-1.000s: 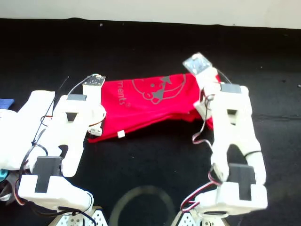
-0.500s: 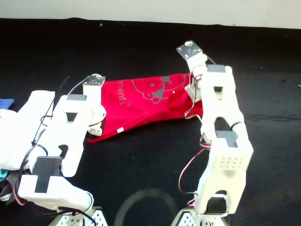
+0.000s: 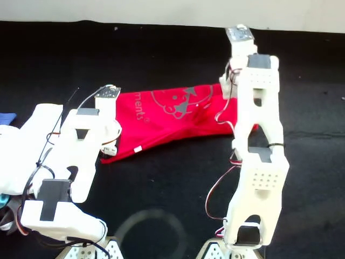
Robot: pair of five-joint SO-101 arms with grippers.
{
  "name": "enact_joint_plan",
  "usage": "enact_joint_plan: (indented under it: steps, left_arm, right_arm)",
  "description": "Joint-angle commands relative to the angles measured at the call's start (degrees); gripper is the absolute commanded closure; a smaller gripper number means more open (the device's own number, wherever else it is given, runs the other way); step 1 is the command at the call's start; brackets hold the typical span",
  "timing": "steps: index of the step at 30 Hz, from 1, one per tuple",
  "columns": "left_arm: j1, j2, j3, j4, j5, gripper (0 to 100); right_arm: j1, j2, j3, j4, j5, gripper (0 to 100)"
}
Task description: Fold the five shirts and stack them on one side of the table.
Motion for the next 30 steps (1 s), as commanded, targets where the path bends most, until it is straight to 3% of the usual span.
enact_joint_plan:
  steps: [1, 3, 15, 19, 26, 30]
  left_arm:
    - [-0.2, 0.1, 0.1, -1.8, 0.5, 99]
    - [-0.2, 0.1, 0.1, -1.8, 0.5, 99]
    - [-0.2, 0.1, 0.1, -1.8, 0.5, 99]
    - [-0.2, 0.1, 0.1, -1.8, 0.5, 99]
    - [-0.2, 0.1, 0.1, -1.8, 0.5, 99]
    - [-0.2, 0.1, 0.1, -1.8, 0.5, 99]
  right_arm:
    - [-2.3, -0.3, -7.2, 9.3, -0.5, 91.6]
    - [-3.6, 0.0, -7.8, 12.5, -0.8, 99.8]
    - [-7.6, 4.6, -3.9, 10.8, -0.9, 99.1]
    - [-12.3, 5.1, -3.6, 10.2, -0.9, 99.1]
    - [-16.3, 5.1, -2.1, -0.2, -1.0, 99.1]
    - [-16.0, 8.2, -2.7, -0.3, -0.9, 99.1]
